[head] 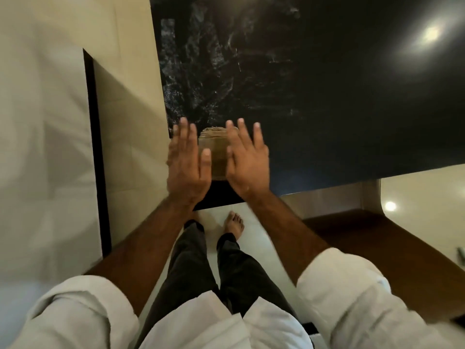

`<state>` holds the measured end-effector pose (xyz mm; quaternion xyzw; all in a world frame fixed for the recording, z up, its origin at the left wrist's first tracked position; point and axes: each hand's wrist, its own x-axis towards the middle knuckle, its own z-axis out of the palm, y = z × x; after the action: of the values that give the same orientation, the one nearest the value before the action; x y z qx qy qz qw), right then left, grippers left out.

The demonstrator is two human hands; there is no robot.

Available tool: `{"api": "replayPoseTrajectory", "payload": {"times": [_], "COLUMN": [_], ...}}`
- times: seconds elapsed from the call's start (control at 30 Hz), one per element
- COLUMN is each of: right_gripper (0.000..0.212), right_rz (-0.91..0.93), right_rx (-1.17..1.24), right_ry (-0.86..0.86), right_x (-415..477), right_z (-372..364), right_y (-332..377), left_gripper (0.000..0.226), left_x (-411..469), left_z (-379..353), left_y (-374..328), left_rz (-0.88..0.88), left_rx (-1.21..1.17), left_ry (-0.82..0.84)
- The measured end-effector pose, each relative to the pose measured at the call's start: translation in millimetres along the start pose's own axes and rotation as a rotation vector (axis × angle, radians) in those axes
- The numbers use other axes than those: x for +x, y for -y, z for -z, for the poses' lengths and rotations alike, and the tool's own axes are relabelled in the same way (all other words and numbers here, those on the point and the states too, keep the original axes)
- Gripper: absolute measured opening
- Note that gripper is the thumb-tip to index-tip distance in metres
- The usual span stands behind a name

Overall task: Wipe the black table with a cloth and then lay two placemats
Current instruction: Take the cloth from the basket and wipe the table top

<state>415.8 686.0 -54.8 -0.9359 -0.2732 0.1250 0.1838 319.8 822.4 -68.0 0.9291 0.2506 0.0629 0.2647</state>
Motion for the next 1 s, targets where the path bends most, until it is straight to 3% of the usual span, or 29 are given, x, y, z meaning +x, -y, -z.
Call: {"api": "replayPoseTrajectory", "payload": {"times": [0.1, 0.2, 0.43, 0.67, 0.87, 1.0], "right_gripper": [0.059, 0.055, 0.055, 0.054, 0.053, 0.052], "right_rz": [-0.131, -0.119, -0.089, -0.076, -0.067, -0.076], "right_rx": [-0.093, -0.185, -0.257, -0.300, -0.293, -0.290], "right_ry": [-0.112, -0.013, -0.048, -0.064, -0.070, -0.066], "right_x": [5, 9, 9, 7, 5, 5], "right_z": [19, 11, -8, -10, -11, -6], "right_y": [-48, -74, -77, -82, -81, -81], "left_gripper": [0.076, 0.074, 0.077, 0.077, 0.078, 0.080], "left_x": [9, 16, 21, 137, 98, 52], "left_z": [-18, -39, -12, -8, -31, -11], "left_y": [-35, -49, 21, 14, -24, 9], "left_rz": [-0.179, -0.200, -0.034, 0.126, -0.102, -0.055], "left_rx": [0.282, 0.390, 0.436, 0.427, 0.439, 0.454], "left_ry": [0.170, 0.255, 0.140, 0.081, 0.191, 0.243]}}
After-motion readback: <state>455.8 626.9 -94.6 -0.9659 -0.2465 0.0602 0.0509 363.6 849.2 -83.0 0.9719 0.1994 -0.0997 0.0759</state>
